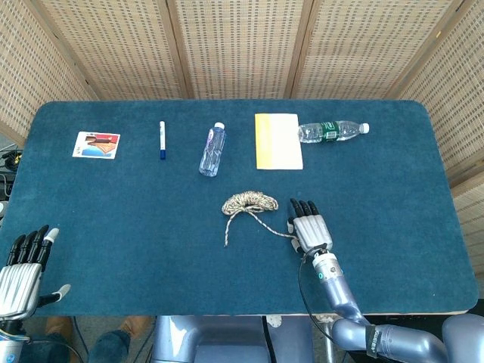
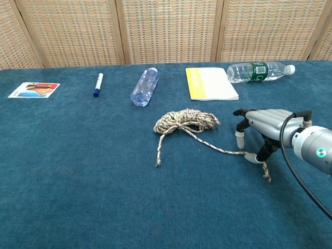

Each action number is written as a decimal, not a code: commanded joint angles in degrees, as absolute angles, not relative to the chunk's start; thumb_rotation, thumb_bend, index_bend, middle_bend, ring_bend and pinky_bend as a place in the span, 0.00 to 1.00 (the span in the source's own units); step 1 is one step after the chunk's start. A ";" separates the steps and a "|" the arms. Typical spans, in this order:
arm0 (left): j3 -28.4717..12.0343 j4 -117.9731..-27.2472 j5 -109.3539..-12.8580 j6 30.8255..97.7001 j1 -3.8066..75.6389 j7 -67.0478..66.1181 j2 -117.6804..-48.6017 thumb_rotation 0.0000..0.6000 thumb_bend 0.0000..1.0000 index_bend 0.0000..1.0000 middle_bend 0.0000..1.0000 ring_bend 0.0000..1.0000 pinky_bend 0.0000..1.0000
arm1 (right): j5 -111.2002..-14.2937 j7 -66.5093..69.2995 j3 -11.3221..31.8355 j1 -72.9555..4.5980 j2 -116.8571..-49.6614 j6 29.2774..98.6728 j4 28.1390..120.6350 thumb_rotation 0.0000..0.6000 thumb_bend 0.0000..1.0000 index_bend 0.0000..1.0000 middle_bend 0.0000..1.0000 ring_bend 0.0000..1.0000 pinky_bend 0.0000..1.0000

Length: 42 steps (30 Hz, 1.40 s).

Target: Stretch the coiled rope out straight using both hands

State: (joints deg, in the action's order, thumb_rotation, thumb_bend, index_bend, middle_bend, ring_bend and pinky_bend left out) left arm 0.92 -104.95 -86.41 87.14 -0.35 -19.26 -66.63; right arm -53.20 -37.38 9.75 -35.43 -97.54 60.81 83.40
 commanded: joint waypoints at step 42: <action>-3.37 -104.45 -84.05 79.65 6.48 -17.80 -67.35 1.00 0.00 0.04 0.00 0.00 0.00 | -53.52 -39.31 8.06 -36.63 -99.13 62.75 81.14 1.00 0.43 0.62 0.00 0.00 0.00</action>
State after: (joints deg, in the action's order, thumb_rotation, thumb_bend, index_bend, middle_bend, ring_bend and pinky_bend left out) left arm -1.99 -104.85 -84.76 82.11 4.37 -19.30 -66.99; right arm -53.43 -39.20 8.10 -36.59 -99.07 62.66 81.08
